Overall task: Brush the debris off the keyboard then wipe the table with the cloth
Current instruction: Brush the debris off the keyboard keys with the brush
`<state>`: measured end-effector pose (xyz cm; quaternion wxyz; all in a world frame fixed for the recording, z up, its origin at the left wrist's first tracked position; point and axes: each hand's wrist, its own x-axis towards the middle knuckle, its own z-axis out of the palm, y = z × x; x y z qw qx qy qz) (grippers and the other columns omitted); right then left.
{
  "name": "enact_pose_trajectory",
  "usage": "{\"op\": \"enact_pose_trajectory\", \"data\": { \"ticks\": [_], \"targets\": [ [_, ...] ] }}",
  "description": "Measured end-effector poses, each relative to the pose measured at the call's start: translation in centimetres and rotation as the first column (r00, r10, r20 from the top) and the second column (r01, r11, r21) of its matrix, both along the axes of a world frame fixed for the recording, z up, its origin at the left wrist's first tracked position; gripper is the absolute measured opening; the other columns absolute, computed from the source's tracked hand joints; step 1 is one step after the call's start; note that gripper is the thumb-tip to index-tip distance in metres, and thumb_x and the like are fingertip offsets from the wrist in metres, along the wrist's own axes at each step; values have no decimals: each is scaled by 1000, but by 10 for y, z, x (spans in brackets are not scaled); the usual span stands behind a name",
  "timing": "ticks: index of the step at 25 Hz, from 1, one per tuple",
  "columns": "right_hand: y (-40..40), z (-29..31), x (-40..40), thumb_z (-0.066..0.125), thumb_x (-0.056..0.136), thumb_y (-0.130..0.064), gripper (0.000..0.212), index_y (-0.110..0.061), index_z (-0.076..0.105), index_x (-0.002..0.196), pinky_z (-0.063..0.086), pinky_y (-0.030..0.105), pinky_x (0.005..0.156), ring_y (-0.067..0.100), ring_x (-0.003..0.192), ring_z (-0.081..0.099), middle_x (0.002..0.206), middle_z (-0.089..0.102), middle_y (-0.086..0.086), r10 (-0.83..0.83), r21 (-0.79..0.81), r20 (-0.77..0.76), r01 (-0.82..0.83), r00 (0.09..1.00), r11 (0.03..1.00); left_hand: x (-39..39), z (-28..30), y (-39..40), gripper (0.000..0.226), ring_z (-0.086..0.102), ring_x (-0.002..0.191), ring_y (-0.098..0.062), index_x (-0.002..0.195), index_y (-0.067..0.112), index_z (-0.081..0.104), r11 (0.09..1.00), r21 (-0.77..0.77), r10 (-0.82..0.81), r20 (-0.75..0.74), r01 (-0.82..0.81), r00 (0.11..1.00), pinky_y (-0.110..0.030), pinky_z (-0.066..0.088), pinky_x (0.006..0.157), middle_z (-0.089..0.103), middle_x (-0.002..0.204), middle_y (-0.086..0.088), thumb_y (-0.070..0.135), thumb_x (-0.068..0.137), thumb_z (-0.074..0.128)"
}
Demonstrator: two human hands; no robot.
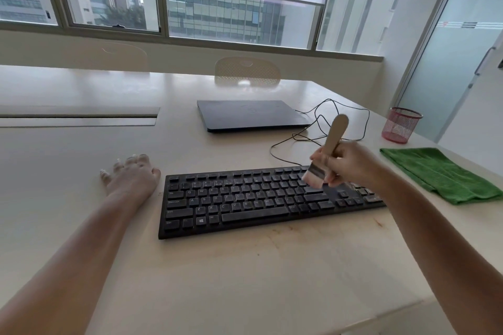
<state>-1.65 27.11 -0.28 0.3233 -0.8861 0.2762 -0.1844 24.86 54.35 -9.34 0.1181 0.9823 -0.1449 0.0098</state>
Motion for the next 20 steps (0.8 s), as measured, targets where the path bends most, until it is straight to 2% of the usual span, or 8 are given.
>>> {"op": "enact_pose_trajectory", "data": {
  "ticks": [3, 5, 7, 10, 11, 13, 16, 20],
  "targets": [
    [-24, -12, -7, 60, 90, -22, 19, -9, 63, 104, 46, 13, 46, 5, 45, 60, 74, 68, 5, -115, -183, -124, 91, 986, 979, 0, 0, -1, 44, 20, 140, -34, 135, 11, 37, 1000, -12, -1, -2, 1, 1000, -57, 12, 112, 29, 151, -11, 31, 96, 30],
    [-41, -5, -14, 59, 91, -22, 20, -8, 63, 106, 41, 9, 41, 1, 40, 57, 76, 65, 6, -235, -284, -97, 199, 967, 938, 1, -1, 0, 44, 20, 140, -34, 135, 11, 37, 1000, -11, 2, -2, -2, 1000, -58, 12, 112, 29, 150, -11, 31, 96, 30],
    [-44, 0, -10, 60, 90, -21, 16, -11, 63, 102, 37, 5, 37, 1, 38, 56, 69, 62, 3, -197, -235, -1, 191, 980, 953, 1, -1, 0, 45, 21, 140, -34, 135, 11, 37, 1000, -9, 1, -3, -1, 1000, -58, 12, 112, 29, 151, -10, 32, 96, 30],
    [-31, -7, 4, 62, 88, -22, 13, -13, 63, 97, 50, 17, 44, 5, 43, 60, 69, 64, 7, -7, 74, 47, 3, 999, 997, 1, 0, -1, 44, 20, 140, -34, 135, 11, 37, 1000, -14, 4, 0, -4, 1000, -58, 11, 112, 29, 151, -10, 31, 97, 30],
    [-33, -12, 5, 63, 88, -22, 14, -12, 63, 98, 50, 18, 44, 7, 46, 60, 70, 64, 8, 0, 97, 10, -1, 1000, 995, 1, 0, -1, 44, 20, 140, -34, 135, 11, 37, 1000, -16, 1, -1, -1, 1000, -58, 11, 112, 29, 151, -10, 31, 97, 31],
    [-43, -13, 2, 61, 89, -21, 17, -10, 63, 102, 46, 13, 41, 7, 48, 60, 70, 63, 4, -113, -6, -56, 113, 992, 994, 1, 0, -1, 44, 20, 140, -34, 135, 11, 37, 1000, -14, -4, -1, 4, 1000, -58, 11, 112, 28, 151, -10, 31, 97, 30],
    [-50, -2, 0, 63, 88, -21, 20, -9, 65, 104, 48, 10, 42, 0, 47, 60, 71, 63, -1, -208, -172, 61, 215, 976, 961, 0, 0, -1, 44, 20, 140, -34, 135, 11, 37, 1000, -14, 0, -2, 0, 1000, -58, 12, 112, 29, 151, -10, 31, 97, 31],
    [-28, 1, 19, 68, 84, -21, 9, -18, 68, 92, 60, 32, 62, 14, 65, 71, 81, 71, 3, -31, 91, 131, 19, 991, 996, -2, 2, 0, 43, 22, 139, -34, 134, 10, 38, 1000, -12, -1, -3, 1, 1000, -58, 13, 111, 29, 150, -11, 31, 96, 30]
  ]
}}
